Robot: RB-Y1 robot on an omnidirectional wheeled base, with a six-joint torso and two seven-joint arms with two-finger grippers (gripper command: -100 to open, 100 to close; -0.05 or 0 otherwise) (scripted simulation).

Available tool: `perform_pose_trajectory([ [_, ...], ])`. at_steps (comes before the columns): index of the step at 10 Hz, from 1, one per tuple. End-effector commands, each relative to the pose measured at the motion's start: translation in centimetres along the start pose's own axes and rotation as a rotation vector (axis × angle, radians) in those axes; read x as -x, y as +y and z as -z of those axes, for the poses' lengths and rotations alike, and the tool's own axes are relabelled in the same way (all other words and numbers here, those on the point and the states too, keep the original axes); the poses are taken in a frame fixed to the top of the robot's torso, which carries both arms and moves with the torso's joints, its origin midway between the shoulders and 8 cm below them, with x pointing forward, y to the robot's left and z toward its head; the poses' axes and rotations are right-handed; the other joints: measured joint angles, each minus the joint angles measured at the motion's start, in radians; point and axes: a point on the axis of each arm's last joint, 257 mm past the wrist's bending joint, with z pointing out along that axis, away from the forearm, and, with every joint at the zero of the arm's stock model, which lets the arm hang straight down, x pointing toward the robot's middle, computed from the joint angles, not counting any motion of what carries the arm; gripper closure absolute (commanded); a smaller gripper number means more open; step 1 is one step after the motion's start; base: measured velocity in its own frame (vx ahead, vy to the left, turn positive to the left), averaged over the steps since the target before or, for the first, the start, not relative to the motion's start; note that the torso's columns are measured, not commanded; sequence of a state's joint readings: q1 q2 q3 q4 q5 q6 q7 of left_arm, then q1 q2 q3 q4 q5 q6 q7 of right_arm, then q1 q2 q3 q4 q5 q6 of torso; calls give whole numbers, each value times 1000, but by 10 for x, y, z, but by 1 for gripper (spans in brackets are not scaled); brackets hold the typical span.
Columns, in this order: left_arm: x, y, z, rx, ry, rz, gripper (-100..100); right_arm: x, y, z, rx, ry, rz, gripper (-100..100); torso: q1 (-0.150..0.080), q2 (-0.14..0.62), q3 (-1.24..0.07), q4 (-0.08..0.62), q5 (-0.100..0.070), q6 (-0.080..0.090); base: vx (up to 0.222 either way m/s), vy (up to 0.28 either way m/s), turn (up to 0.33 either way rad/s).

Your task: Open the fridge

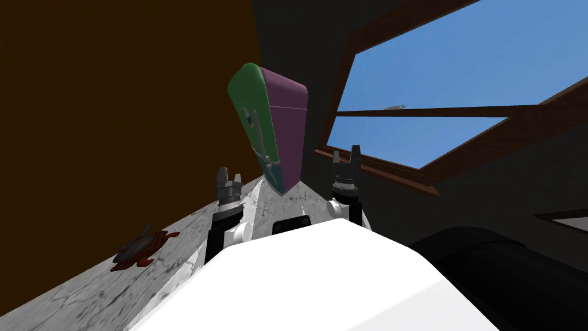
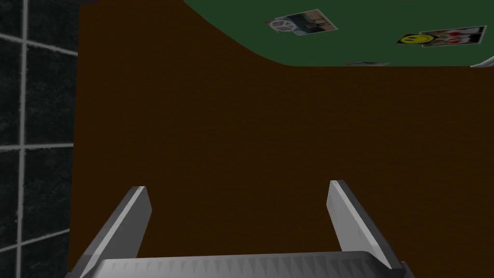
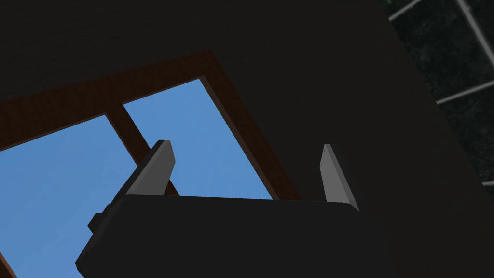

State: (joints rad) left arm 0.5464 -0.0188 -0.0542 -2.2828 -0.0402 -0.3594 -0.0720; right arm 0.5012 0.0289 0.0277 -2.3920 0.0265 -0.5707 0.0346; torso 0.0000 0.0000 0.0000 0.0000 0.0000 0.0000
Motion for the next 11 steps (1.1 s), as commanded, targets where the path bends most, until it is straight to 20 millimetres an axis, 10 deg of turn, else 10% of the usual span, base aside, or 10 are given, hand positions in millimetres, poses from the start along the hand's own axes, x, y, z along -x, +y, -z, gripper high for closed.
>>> perform_pose_trajectory([
  [1,0,0,0,0,0,0,0,0,0,0,0,0,0,0,0,40,-82,41,0,0,0,0,0],
  [9,0,0,0,0,0,0,0,0,0,0,0,0,0,0,0,618,-1234,617,0,0,0,0,0],
  [10,-2,4,1,8,32,-18,-100,0,0,0,0,0,0,0,0,691,-1382,691,0,0,36,-15,27],
  [11,-3,8,1,16,53,-31,-100,0,0,0,0,0,0,0,0,724,-1452,724,0,0,59,-37,40],
])
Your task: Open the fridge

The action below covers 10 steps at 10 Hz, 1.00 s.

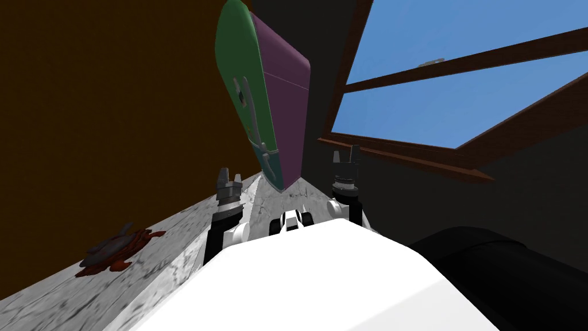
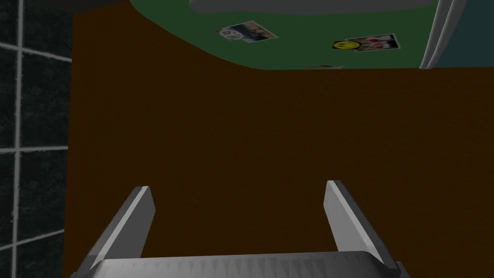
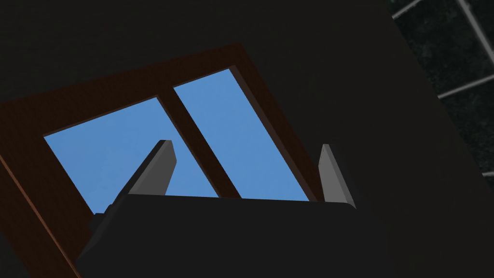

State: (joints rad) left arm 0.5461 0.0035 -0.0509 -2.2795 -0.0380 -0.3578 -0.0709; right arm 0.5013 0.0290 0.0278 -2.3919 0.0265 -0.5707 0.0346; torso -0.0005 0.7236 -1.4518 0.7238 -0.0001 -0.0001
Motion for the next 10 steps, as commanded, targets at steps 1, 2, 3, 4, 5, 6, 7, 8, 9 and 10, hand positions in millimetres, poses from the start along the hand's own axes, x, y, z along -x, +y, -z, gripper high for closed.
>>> perform_pose_trajectory([
  [1,-3,11,1,22,55,-33,-100,0,0,0,0,0,0,0,-1,8,-20,9,0,0,80,-47,54],
  [2,-2,16,2,34,71,-45,-100,0,0,0,0,0,0,0,-1,10,-25,12,0,0,104,-52,47],
  [3,-1,22,2,48,84,-55,-100,0,0,0,0,0,0,0,0,11,-26,13,0,0,145,-67,62],
  [4,1,29,3,62,94,-64,-100,0,0,0,0,0,0,0,0,11,-26,13,0,0,175,-69,84],
  [5,6,41,3,93,105,-78,-100,0,0,0,0,0,0,0,0,11,-26,13,0,0,204,-71,129],
  [6,9,48,4,109,106,-82,-100,0,0,0,0,0,0,0,1,12,-26,13,0,0,208,-119,92],
  [7,13,54,4,124,104,-85,-100,0,0,0,0,0,0,0,-2,13,-25,14,0,0,183,-128,62],
  [8,20,66,5,155,92,-86,-100,0,0,0,0,0,0,0,-1,15,-24,14,-1,0,181,-146,134],
  [9,24,72,5,170,83,-84,-100,0,0,0,0,0,0,0,-1,16,-23,15,0,0,210,-122,101],
  [10,32,83,6,198,64,-78,-100,0,0,0,0,0,0,0,1,14,-24,14,0,0,248,-147,95],
])
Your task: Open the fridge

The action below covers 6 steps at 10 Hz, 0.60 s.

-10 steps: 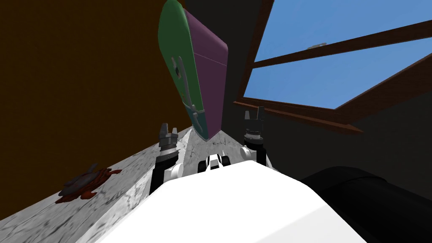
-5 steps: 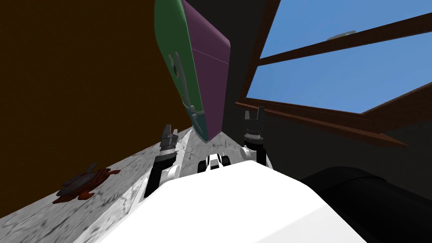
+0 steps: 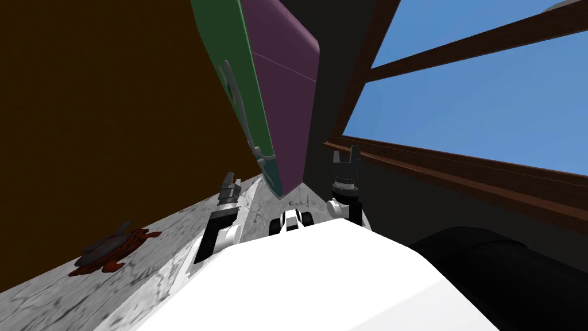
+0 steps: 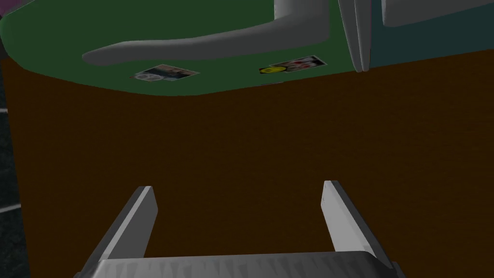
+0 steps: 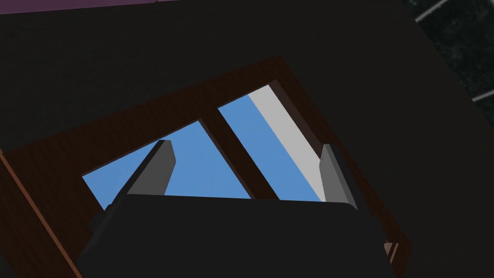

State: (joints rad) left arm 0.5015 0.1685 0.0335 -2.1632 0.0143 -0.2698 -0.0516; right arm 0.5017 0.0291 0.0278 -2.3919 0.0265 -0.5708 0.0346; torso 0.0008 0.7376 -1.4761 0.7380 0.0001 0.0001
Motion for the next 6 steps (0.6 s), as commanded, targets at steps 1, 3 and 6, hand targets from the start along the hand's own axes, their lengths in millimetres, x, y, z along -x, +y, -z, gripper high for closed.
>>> perform_pose_trajectory([
  [1,13,21,0,56,-32,15,-100,0,0,0,0,0,0,0,-1,-2,-2,-1,0,0,198,-133,80],
  [3,26,42,2,108,-66,34,-100,0,0,0,0,0,0,0,0,1,1,0,0,0,225,-139,122],
  [6,44,72,5,182,-92,38,-100,0,0,0,0,0,0,0,-1,1,0,0,0,0,226,-178,122],
])
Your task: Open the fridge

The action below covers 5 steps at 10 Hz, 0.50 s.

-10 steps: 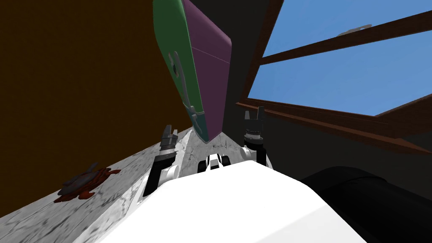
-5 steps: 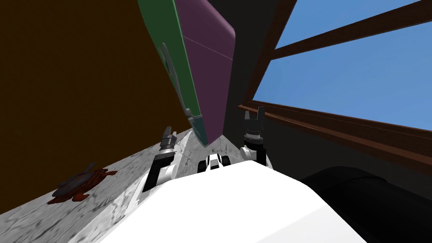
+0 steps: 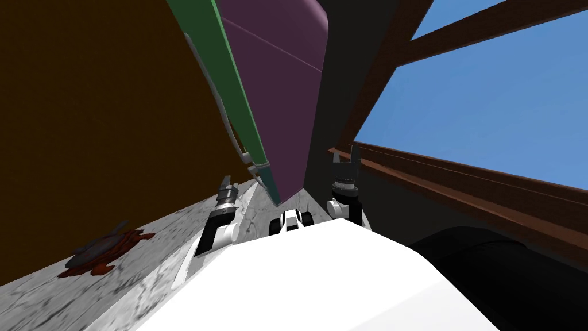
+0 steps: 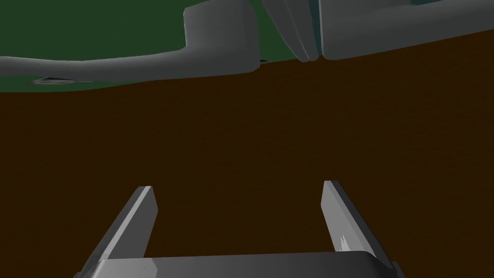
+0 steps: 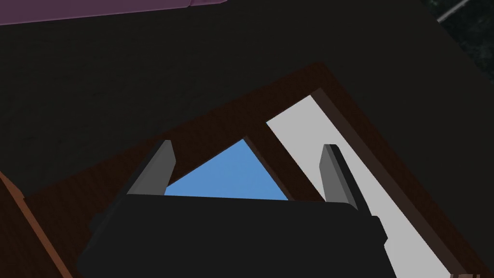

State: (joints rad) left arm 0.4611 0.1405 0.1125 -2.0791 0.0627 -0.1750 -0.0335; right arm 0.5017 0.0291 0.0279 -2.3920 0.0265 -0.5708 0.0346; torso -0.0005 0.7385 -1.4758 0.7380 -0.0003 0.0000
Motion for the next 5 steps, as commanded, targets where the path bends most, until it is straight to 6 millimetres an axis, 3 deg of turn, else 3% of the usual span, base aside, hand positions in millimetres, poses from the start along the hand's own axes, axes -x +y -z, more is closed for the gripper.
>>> perform_pose_trajectory([
  [1,20,27,0,66,-22,-1,-100,0,0,0,0,0,0,0,2,1,1,0,1,0,211,-179,131],
  [5,41,54,1,138,-63,18,-100,0,0,0,0,0,0,0,2,0,0,0,1,0,189,-136,97],
])
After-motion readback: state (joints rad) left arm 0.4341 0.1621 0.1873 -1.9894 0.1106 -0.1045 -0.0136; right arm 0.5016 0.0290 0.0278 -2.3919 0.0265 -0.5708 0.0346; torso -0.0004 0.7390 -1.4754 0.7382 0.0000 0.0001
